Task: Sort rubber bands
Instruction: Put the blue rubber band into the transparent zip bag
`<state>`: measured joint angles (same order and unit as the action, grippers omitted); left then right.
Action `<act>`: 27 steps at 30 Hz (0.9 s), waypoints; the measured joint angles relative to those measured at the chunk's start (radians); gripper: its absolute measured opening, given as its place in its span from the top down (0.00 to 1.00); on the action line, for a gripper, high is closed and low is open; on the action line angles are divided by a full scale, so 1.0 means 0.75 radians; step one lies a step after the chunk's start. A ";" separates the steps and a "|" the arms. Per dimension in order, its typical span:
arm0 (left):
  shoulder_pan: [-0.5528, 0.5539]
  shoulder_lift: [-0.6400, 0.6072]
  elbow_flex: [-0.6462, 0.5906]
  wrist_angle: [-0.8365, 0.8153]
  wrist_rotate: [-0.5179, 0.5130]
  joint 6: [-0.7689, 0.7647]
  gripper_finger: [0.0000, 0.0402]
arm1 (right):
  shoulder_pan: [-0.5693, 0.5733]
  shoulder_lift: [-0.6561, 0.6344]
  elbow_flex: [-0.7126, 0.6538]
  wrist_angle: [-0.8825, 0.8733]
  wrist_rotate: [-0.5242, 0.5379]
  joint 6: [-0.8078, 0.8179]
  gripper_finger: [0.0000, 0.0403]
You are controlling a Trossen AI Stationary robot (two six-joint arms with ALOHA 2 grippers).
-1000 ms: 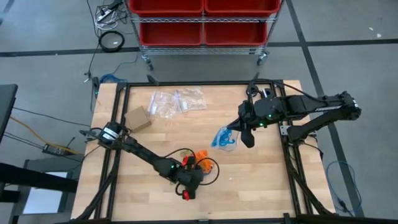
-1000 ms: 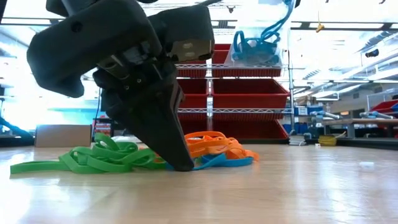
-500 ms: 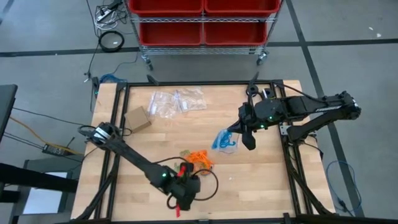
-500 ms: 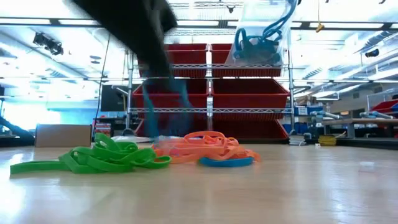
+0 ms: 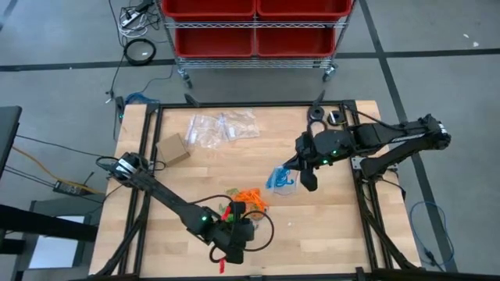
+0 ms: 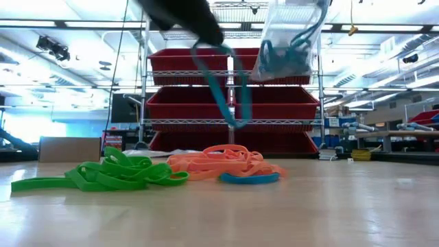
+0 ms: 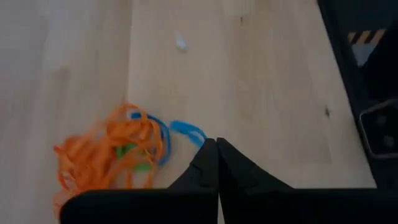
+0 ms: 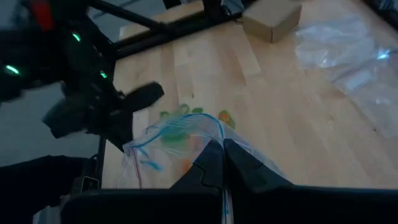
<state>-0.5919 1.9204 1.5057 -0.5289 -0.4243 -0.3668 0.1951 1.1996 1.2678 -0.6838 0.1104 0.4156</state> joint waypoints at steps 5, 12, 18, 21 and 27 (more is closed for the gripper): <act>-0.006 -0.002 0.160 -0.058 -0.053 0.105 1.00 | 0.005 0.099 0.000 0.002 -0.035 0.002 1.00; -0.016 -0.005 0.410 -0.181 -0.140 0.255 1.00 | 0.006 0.215 0.000 0.026 -0.096 0.001 1.00; 0.004 -0.007 0.444 -0.367 -0.010 0.114 1.00 | 0.009 0.233 0.000 0.063 -0.107 -0.008 1.00; 0.003 0.002 0.336 -0.349 0.086 0.000 0.95 | 0.011 0.213 0.000 0.052 -0.107 -0.009 1.00; -0.080 0.003 0.031 0.005 0.134 -0.083 0.75 | 0.012 0.194 0.000 0.057 -0.105 -0.009 1.00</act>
<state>-0.6519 1.9223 1.5290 -0.5254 -0.3236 -0.4291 0.2039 1.3450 1.2678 -0.6411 0.0314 0.4088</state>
